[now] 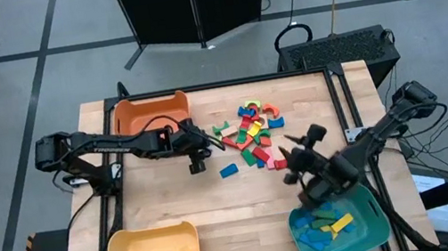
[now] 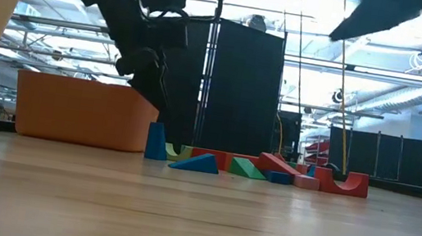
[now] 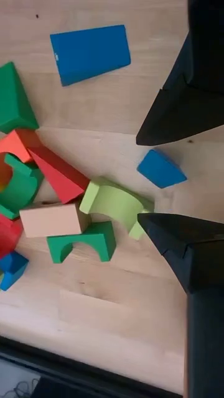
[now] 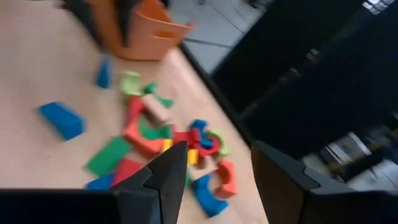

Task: Sort blocks by size
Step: Put the light green arch block into the orange bin

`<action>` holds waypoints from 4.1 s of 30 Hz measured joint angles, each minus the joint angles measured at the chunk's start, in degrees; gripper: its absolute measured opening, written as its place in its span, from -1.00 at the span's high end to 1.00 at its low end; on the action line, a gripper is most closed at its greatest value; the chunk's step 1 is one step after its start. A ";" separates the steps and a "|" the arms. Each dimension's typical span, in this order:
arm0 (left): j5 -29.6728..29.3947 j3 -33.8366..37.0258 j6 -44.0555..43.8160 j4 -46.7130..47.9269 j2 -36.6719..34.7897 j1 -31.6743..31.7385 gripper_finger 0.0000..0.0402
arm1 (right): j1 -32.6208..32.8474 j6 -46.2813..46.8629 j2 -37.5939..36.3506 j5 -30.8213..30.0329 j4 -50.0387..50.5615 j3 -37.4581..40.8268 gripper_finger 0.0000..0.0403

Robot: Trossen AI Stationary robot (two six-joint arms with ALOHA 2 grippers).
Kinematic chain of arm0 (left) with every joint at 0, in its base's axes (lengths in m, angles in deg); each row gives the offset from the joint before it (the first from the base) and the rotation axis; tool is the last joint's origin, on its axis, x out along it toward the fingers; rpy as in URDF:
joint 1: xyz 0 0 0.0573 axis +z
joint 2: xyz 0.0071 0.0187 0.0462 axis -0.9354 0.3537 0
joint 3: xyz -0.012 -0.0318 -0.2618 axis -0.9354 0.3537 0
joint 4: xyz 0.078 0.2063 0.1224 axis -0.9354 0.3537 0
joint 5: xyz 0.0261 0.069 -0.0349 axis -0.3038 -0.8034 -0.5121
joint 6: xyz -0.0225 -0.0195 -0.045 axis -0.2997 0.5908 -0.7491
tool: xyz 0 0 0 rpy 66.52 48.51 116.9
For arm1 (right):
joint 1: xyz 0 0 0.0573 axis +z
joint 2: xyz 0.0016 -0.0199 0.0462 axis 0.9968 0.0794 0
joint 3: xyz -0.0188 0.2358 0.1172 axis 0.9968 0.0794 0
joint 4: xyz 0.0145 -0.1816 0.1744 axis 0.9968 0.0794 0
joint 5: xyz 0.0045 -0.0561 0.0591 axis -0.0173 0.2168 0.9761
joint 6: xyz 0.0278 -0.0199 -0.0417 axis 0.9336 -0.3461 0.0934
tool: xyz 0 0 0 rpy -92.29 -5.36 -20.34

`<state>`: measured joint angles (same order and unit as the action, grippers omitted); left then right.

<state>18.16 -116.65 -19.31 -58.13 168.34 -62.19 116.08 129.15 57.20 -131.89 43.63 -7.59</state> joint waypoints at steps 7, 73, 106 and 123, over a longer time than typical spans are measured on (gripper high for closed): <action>-0.14 -0.02 -1.53 -1.48 0.00 0.00 0.06 | -11.34 -9.84 0.00 6.46 -5.36 0.00 0.24; 11.31 -12.24 4.98 1.36 18.09 10.35 -0.43 | -52.46 -54.50 0.02 58.80 -46.48 4.44 0.39; 12.52 -13.11 9.05 8.15 19.30 12.02 0.23 | -52.31 -54.48 0.02 58.65 -46.27 4.46 0.39; 11.95 -17.91 7.49 10.01 15.95 12.02 0.35 | -52.28 -52.53 0.02 59.74 -46.05 4.46 0.39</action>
<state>30.11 -134.56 -11.81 -48.12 184.30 -50.17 63.80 76.61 57.22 -72.15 -2.42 -3.13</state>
